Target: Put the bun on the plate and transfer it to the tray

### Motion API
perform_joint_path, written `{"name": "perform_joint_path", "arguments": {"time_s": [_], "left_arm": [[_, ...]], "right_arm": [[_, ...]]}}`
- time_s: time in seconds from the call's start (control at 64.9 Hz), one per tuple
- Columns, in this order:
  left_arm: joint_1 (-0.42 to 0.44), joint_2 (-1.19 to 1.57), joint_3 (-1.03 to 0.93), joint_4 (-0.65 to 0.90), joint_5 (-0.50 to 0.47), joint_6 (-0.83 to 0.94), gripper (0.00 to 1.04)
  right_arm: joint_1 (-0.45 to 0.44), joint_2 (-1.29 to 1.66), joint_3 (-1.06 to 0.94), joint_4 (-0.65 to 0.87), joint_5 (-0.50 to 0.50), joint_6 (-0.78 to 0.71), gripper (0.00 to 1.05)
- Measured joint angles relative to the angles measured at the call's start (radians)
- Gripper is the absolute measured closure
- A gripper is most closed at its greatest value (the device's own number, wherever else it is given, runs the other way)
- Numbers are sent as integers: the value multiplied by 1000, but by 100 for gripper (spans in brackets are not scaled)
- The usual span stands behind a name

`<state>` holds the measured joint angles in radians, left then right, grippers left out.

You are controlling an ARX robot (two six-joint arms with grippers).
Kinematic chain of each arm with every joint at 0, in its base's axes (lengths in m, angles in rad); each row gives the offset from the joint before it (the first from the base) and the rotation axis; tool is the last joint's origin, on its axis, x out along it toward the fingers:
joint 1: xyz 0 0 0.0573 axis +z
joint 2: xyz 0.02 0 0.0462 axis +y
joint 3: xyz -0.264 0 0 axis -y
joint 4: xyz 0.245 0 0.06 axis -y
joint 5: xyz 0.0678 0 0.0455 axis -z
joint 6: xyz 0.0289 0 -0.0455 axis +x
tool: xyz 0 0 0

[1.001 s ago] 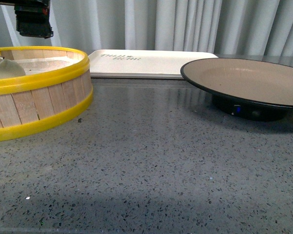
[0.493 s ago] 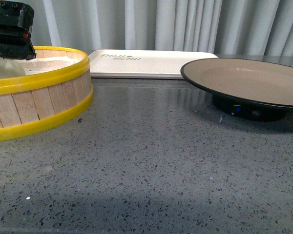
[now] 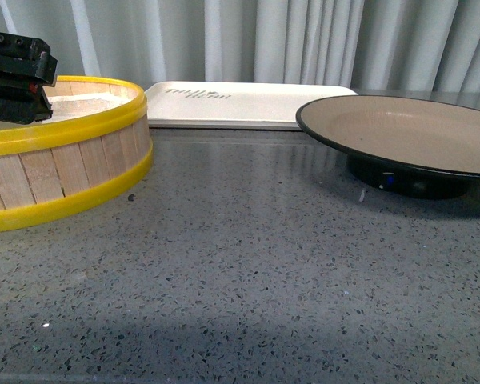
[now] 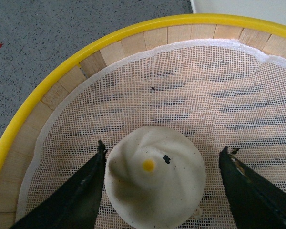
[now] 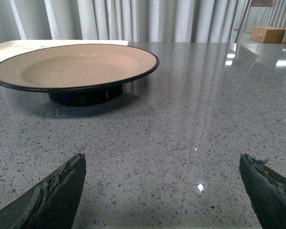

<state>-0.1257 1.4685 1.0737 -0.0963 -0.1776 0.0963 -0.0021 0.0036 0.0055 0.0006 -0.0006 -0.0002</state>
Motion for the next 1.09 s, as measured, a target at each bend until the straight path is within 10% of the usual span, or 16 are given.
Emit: {"name": "perform_joint_path", "arguments": {"time_s": [0.416, 0.77, 1.093], "left_arm": [[-5, 1, 19, 2, 5, 11, 100], [-88, -9, 146, -23, 11, 17, 101], [-381, 179, 507, -45, 14, 35, 101]], "right_arm": [[0, 0, 0, 0, 0, 0, 8], [0, 0, 0, 0, 0, 0, 8], [0, 0, 0, 0, 0, 0, 8]]}}
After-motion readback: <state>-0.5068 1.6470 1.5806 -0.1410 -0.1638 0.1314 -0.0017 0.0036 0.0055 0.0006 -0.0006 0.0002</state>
